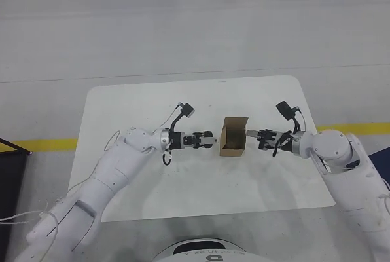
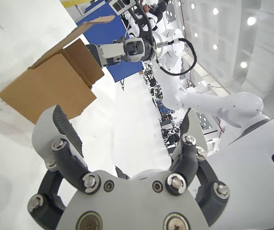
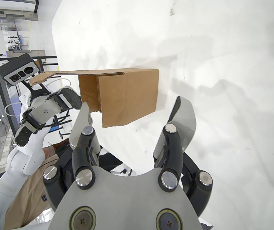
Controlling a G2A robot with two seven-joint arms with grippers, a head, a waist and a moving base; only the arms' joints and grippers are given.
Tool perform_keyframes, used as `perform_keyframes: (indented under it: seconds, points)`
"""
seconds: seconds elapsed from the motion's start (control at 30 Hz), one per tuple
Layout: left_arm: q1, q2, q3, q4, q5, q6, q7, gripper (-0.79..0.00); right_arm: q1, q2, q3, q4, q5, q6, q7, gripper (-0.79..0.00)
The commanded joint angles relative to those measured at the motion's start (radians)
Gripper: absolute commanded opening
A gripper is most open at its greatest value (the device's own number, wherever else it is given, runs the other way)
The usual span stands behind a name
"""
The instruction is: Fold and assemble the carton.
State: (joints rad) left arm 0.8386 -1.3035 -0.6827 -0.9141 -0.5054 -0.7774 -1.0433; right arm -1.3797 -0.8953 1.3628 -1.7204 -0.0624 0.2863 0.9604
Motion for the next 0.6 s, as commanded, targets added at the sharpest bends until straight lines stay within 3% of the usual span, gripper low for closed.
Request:
perform_keyframes:
  seconds: [0.0, 0.27, 0.57]
  points:
    - [-0.021, -0.017, 0.035, 0.035, -0.005, -0.014, 0.015, 0.0, -0.003, 0.001, -0.004, -0.007, -0.011, 0.005, 0.008, -0.366]
    - [-0.082, -0.068, 0.122, 0.135, -0.042, -0.057, 0.058, 0.0, 0.033, -0.006, -0.052, 0.008, -0.016, 0.019, 0.017, -0.372]
    - [-0.11, -0.088, 0.176, 0.182, -0.071, -0.079, 0.079, 0.0, 0.096, -0.017, -0.131, 0.036, -0.05, 0.03, 0.032, -0.397]
